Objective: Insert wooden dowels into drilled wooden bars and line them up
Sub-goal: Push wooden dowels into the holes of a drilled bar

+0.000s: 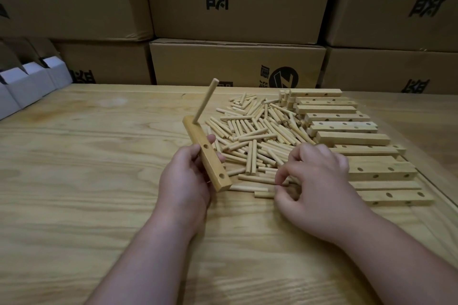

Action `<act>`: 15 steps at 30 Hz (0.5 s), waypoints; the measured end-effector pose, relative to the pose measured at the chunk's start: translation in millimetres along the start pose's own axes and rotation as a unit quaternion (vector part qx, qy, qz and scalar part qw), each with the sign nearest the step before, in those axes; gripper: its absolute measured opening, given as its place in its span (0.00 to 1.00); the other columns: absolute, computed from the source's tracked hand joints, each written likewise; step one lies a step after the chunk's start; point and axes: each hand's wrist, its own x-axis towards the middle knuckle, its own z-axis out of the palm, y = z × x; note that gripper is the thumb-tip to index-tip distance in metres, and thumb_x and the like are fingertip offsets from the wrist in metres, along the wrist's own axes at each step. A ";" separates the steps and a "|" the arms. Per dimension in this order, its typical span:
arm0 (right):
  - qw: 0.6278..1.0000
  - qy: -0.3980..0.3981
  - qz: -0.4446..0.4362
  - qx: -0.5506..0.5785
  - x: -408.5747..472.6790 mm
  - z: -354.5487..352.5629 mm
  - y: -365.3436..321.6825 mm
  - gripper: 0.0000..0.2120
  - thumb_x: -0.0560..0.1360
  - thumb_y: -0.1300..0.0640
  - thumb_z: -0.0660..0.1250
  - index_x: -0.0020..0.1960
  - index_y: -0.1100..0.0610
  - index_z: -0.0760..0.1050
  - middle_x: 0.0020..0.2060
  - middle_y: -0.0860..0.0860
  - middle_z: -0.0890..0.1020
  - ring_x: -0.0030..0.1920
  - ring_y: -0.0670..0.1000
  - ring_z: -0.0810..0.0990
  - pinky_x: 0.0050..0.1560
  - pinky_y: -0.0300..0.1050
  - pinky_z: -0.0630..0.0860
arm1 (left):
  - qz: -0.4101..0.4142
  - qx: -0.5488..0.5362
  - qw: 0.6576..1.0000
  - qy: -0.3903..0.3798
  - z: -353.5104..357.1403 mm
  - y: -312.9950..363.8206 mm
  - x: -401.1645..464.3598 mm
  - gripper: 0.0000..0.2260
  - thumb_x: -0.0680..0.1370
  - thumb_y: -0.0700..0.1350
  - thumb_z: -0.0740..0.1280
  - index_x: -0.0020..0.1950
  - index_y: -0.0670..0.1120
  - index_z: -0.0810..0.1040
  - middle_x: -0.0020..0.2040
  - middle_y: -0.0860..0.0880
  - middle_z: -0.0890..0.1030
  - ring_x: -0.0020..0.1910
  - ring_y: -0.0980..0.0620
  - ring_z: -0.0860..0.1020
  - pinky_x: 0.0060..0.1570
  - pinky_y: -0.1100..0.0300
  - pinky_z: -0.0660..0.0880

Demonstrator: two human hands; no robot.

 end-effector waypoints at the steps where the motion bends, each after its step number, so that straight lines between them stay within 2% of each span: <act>1: 1.000 -0.014 0.005 -0.017 0.0 -0.7 1.0 0.11 0.68 0.37 0.60 0.43 0.41 0.77 0.45 0.38 0.65 0.52 0.44 0.63 0.57 0.44 0.50 | 0.001 0.005 1.000 -0.006 0.0 -0.2 -0.8 0.16 0.84 0.46 0.56 0.58 0.43 0.83 0.32 0.47 0.79 0.26 0.55 0.76 0.24 0.63 0.72; 3: 0.998 -0.044 0.009 -0.038 -0.8 -1.7 3.2 0.12 0.69 0.37 0.60 0.44 0.41 0.78 0.47 0.37 0.65 0.54 0.44 0.62 0.56 0.43 0.49 | 0.007 0.038 0.999 -0.011 -1.1 -1.4 -1.3 0.17 0.85 0.48 0.55 0.60 0.44 0.83 0.32 0.49 0.78 0.26 0.54 0.73 0.24 0.62 0.69; 6: 0.997 -0.059 -0.008 -0.039 -3.0 -1.4 5.6 0.07 0.72 0.41 0.66 0.43 0.42 0.80 0.49 0.36 0.67 0.58 0.44 0.63 0.58 0.43 0.49 | 0.025 0.076 0.997 -0.017 -4.0 -3.9 -1.7 0.18 0.85 0.50 0.56 0.59 0.46 0.84 0.32 0.48 0.76 0.26 0.53 0.71 0.24 0.59 0.68; 9: 0.999 -0.013 -0.034 -0.022 -2.5 -1.1 6.6 0.05 0.75 0.44 0.67 0.45 0.43 0.80 0.51 0.36 0.70 0.60 0.43 0.65 0.60 0.43 0.50 | 0.032 0.098 0.994 -0.029 -4.6 -5.3 -2.4 0.18 0.85 0.51 0.56 0.57 0.49 0.86 0.31 0.47 0.76 0.26 0.53 0.71 0.26 0.59 0.69; 12: 0.992 0.082 -0.069 0.064 -2.4 -3.0 2.3 0.05 0.78 0.48 0.65 0.51 0.44 0.78 0.50 0.37 0.77 0.57 0.42 0.72 0.62 0.45 0.62 | 0.044 0.140 0.988 -0.047 -3.4 -7.2 -2.8 0.18 0.85 0.52 0.56 0.57 0.53 0.86 0.31 0.47 0.76 0.27 0.52 0.71 0.31 0.57 0.68; 15: 0.976 0.136 -0.099 0.138 -4.4 -0.6 -2.0 0.07 0.78 0.50 0.65 0.53 0.50 0.80 0.46 0.39 0.81 0.49 0.41 0.78 0.51 0.45 0.76 | 0.069 0.204 0.974 -0.068 -1.3 -10.4 -5.6 0.17 0.85 0.50 0.56 0.56 0.55 0.86 0.30 0.46 0.78 0.28 0.52 0.74 0.31 0.57 0.70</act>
